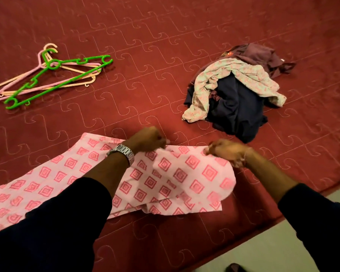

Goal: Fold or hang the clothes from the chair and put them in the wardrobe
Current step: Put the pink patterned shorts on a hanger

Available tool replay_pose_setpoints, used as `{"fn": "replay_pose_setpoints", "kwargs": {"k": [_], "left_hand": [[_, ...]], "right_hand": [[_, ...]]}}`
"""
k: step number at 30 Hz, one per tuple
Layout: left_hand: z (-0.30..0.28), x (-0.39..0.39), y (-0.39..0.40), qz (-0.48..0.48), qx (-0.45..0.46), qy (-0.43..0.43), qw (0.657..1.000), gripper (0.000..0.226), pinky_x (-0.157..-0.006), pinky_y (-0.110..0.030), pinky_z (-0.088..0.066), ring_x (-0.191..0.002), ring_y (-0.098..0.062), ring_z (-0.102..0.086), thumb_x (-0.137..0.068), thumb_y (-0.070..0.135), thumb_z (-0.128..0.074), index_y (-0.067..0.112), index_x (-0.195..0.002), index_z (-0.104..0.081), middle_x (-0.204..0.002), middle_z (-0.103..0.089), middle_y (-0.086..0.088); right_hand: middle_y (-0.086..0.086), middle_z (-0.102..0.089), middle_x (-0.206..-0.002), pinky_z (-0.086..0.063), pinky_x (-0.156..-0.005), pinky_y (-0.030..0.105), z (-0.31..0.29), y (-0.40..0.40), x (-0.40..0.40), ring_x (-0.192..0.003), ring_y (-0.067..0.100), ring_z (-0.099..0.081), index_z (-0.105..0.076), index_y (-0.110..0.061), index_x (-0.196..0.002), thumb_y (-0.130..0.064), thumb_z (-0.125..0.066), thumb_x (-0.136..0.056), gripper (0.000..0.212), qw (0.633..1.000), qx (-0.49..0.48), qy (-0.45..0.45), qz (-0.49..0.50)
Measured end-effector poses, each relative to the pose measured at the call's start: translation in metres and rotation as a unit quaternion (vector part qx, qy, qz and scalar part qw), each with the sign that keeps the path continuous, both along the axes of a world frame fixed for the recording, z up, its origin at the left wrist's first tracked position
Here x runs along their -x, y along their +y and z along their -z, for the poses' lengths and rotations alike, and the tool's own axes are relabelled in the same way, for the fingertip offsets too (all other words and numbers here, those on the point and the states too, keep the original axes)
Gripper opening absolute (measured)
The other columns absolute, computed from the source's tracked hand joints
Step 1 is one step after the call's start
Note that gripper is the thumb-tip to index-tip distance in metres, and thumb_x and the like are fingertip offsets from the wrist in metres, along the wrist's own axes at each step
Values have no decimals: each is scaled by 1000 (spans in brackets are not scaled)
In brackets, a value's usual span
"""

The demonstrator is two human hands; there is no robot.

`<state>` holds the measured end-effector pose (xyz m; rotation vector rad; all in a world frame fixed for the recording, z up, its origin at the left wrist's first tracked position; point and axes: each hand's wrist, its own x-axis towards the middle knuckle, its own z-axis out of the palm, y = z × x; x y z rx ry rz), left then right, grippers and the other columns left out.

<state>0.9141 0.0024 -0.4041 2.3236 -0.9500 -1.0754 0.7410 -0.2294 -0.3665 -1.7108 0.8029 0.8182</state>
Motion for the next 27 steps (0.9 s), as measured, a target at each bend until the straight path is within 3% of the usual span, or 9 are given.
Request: {"fn": "replay_pose_setpoints", "kwargs": {"k": [1,3,6,10,13,16,19,23,27], "left_hand": [[2,0,-2,46,-31,-12,998,26,-48,-21,-54,-54,-6,-68,-94,39,-66,13,-90,-72,-77,-72,-5],[5,2,-7,95,-72,-25,993,22,-63,-30,-62,-73,-11,-72,-84,41,-76,22,-93,-71,-95,-73,-1],[4,12,-13,94,-78,-60,991,34,-73,-32,-62,-88,-15,-68,-79,40,-81,24,-103,-63,-105,-66,6],[9,17,-15,5,-8,-111,994,37,-58,-28,-57,-74,-16,-68,-90,30,-71,19,-116,-48,-96,-65,0],[12,17,-15,23,-17,-137,990,29,-56,-26,-56,-68,-10,-65,-91,33,-70,18,-110,-55,-90,-65,2],[15,14,-16,36,-8,-145,989,16,-51,-19,-46,-62,-5,-60,-96,33,-64,17,-100,-62,-81,-63,4],[16,13,-16,13,39,-161,986,15,-48,-18,-43,-60,-6,-59,-103,28,-51,14,-101,-56,-81,-62,2],[12,15,-21,-20,82,-212,974,21,-45,-23,-41,-57,-15,-55,-106,28,-44,9,-102,-51,-75,-56,1],[16,17,-27,-49,94,-253,962,24,-42,-27,-38,-49,-16,-48,-107,28,-38,8,-105,-49,-69,-55,-1]], "right_hand": [[2,-68,-73,-48,-49,27,3,3,3,-56,14,-62,-64,-14,-88,-22,-65,-97,12,994,81,-9,-78],[1,-67,-90,-47,-61,31,11,11,6,-77,17,-62,-61,-16,-95,-32,-81,-83,29,972,178,-28,-149],[2,-64,-97,-43,-60,30,17,21,10,-84,19,-60,-53,-20,-106,-40,-85,-77,47,954,253,-94,-132],[16,-65,-105,-42,-75,35,34,20,13,-99,36,-58,-44,-19,-120,-32,-63,-94,35,936,309,-156,-70],[10,-69,-94,-40,-71,33,37,12,9,-92,32,-61,-54,-20,-95,-33,-66,-93,18,937,305,-142,-87],[-5,-67,-76,-39,-70,30,33,1,3,-89,29,-66,-54,-22,-76,-28,-68,-93,23,936,301,-161,-81],[6,-68,-85,-39,-70,32,28,-9,-2,-90,36,-64,-52,-21,-85,-29,-63,-96,17,927,322,-185,-50],[21,-64,-100,-50,-73,45,21,-16,-16,-92,45,-60,-49,-17,-101,-39,-54,-100,23,909,370,-184,-54],[24,-60,-99,-44,-67,44,21,-19,-31,-89,46,-58,-47,-15,-110,-40,-45,-104,26,882,422,-196,-82]]}}
